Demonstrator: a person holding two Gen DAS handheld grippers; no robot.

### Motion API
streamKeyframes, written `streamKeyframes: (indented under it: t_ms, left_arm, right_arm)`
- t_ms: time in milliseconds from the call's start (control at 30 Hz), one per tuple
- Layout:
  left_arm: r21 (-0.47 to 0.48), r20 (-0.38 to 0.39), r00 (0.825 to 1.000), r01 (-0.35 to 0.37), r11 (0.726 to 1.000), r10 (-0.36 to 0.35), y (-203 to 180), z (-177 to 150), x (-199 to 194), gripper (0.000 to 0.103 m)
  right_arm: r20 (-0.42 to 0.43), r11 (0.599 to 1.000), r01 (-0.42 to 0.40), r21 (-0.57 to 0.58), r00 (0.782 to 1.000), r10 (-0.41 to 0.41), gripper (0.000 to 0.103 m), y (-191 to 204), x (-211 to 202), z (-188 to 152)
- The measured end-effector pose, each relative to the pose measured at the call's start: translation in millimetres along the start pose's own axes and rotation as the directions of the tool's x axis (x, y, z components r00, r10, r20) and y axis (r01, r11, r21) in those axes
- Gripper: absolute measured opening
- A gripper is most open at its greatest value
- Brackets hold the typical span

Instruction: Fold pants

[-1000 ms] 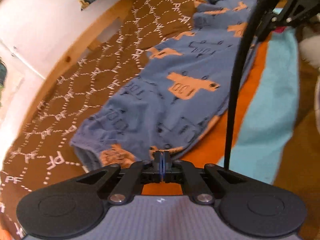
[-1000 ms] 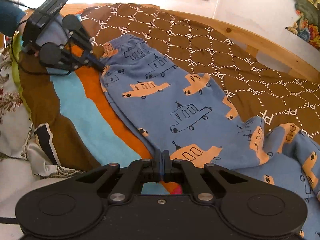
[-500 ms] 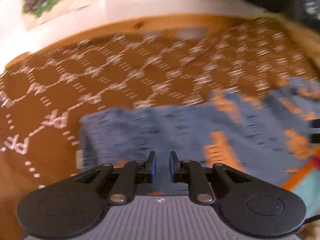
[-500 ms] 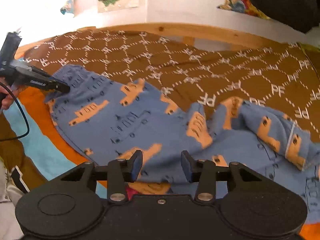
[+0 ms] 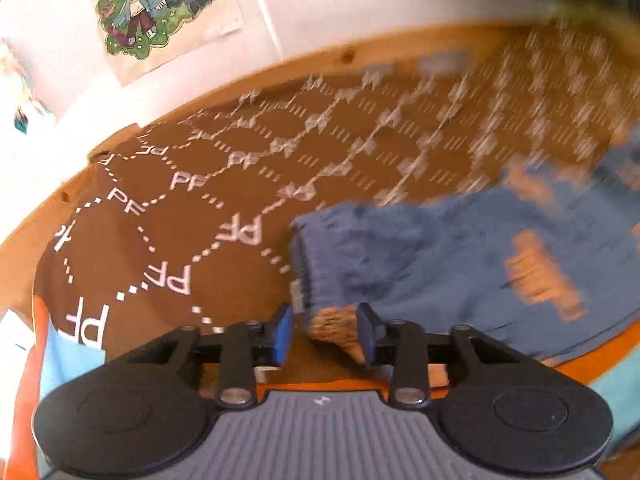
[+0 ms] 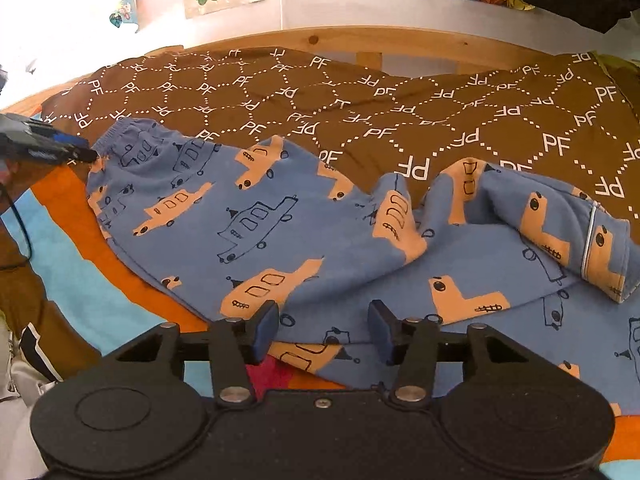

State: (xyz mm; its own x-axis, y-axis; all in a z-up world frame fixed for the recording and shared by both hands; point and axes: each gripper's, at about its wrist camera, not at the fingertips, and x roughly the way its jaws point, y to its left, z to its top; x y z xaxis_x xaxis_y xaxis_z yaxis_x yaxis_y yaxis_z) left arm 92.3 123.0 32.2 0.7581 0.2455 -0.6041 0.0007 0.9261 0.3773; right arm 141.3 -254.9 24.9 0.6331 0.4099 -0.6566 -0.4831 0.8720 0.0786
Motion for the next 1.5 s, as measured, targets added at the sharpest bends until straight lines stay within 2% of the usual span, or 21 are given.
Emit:
streamKeyframes:
  t_ms: [33, 100, 167, 267, 400, 467, 600, 667, 700, 767, 900, 967, 1033, 1100, 1167, 1233, 1267, 1300, 1333, 1400, 1500]
  left_arm:
    - [0.018, -0.035, 0.999, -0.025, 1.0, 0.025, -3.4, 1.4, 11.6, 0.037]
    - [-0.02, -0.039, 0.998, -0.04, 0.999, 0.04, -4.0, 5.2, 17.0, 0.044]
    - [-0.011, -0.052, 0.996, -0.078, 0.997, 0.077, -10.5, 8.2, 14.1, 0.045]
    - [0.03, -0.019, 0.994, -0.109, 0.994, 0.109, -29.8, 10.5, -1.0, 0.053]
    - [-0.013, 0.073, 0.997, -0.006, 1.0, 0.007, -59.6, 25.5, -25.8, 0.084]
    - [-0.034, 0.112, 0.987, 0.118, 0.992, -0.113, -80.7, 39.5, -27.6, 0.091]
    - [0.058, 0.134, 0.922, 0.359, 0.932, -0.364, -150.4, 69.8, -23.1, 0.094]
    - [0.131, 0.125, 0.876, 0.451, 0.883, -0.466, -190.6, 76.2, -24.3, 0.095]
    - [0.178, 0.12, 0.853, 0.485, 0.857, -0.508, -211.1, 77.8, -25.8, 0.096]
    - [0.282, 0.104, 0.826, 0.51, 0.813, -0.554, -247.1, 78.8, -29.2, 0.096]
    - [0.442, 0.098, 0.802, 0.495, 0.748, -0.589, -292.1, 69.1, -38.8, 0.084]
    - [0.493, 0.082, 0.807, 0.477, 0.727, -0.585, -309.3, 64.7, -42.0, 0.075]
    - [0.529, 0.068, 0.805, 0.472, 0.705, -0.59, -320.3, 61.5, -42.4, 0.049]
    - [0.549, 0.054, 0.805, 0.471, 0.691, -0.591, -324.7, 60.0, -42.3, 0.042]
    - [0.541, 0.035, 0.802, 0.487, 0.686, -0.597, -327.1, 63.1, -38.2, 0.035]
    - [0.517, 0.009, 0.803, 0.507, 0.69, -0.596, -328.5, 67.7, -32.6, 0.029]
    - [0.505, -0.001, 0.802, 0.516, 0.692, -0.598, -328.0, 69.2, -30.4, 0.026]
    - [0.494, -0.007, 0.801, 0.523, 0.694, -0.599, -327.1, 71.0, -28.2, 0.014]
    - [0.482, -0.011, 0.802, 0.527, 0.7, -0.597, -325.5, 73.0, -26.3, 0.002]
    - [0.456, -0.005, 0.802, 0.534, 0.712, -0.598, -320.1, 74.8, -26.0, 0.002]
    - [0.426, 0.019, 0.781, 0.559, 0.711, -0.625, -306.6, 77.3, -31.1, 0.001]
  right_arm:
    - [0.0, 1.0, 0.001, -0.002, 1.0, -0.001, 0.053, 0.1, -0.4, 0.0]
    - [-0.002, 1.0, 0.012, -0.011, 1.0, -0.012, 0.055, 0.9, -2.2, 0.1]
    - [0.002, 1.0, 0.023, -0.014, 1.0, -0.023, 0.06, -0.6, -5.2, -0.2]
    - [0.01, 0.999, 0.034, 0.018, 0.999, -0.035, 0.068, -7.5, -10.3, 2.1]
    - [0.016, 0.994, 0.062, 0.087, 0.998, -0.063, 0.089, -25.3, -22.3, 9.3]
    - [0.02, 0.989, 0.094, 0.114, 0.995, -0.096, 0.1, -36.2, -32.1, 12.9]
    - [0.022, 0.978, 0.175, 0.111, 0.984, -0.178, 0.102, -62.7, -52.2, 18.9]
    - [0.03, 0.968, 0.222, 0.121, 0.973, -0.227, 0.102, -81.9, -61.1, 19.7]
    - [0.027, 0.958, 0.248, 0.144, 0.967, -0.254, 0.102, -93.8, -64.7, 19.5]
    - [0.011, 0.94, 0.268, 0.211, 0.961, -0.276, 0.101, -117.7, -69.3, 17.1]
    - [-0.008, 0.93, 0.264, 0.257, 0.963, -0.271, 0.08, -148.7, -65.3, 7.3]
    - [-0.007, 0.937, 0.263, 0.231, 0.963, -0.269, 0.073, -148.9, -60.1, 6.6]
    - [0.001, 0.945, 0.269, 0.184, 0.962, -0.274, 0.068, -145.9, -54.5, 8.0]
    - [0.017, 0.952, 0.287, 0.107, 0.957, -0.29, 0.06, -140.5, -48.9, 10.2]
    - [0.024, 0.951, 0.306, 0.044, 0.951, -0.308, 0.047, -135.0, -42.6, 11.5]
    - [0.03, 0.947, 0.32, 0.004, 0.947, -0.32, 0.041, -132.4, -37.9, 10.0]
    - [0.035, 0.947, 0.321, -0.007, 0.947, -0.32, 0.033, -132.1, -36.3, 9.6]
    - [0.037, 0.948, 0.318, -0.015, 0.948, -0.317, 0.024, -132.1, -35.0, 9.1]
    - [0.036, 0.95, 0.312, -0.017, 0.949, -0.312, 0.006, -132.2, -34.0, 8.4]
    - [0.054, 0.957, 0.291, 0.011, 0.955, -0.291, 0.004, -134.2, -38.0, 9.4]
    - [0.109, 0.969, 0.216, 0.124, 0.967, -0.229, 0.003, -141.9, -55.3, 19.5]
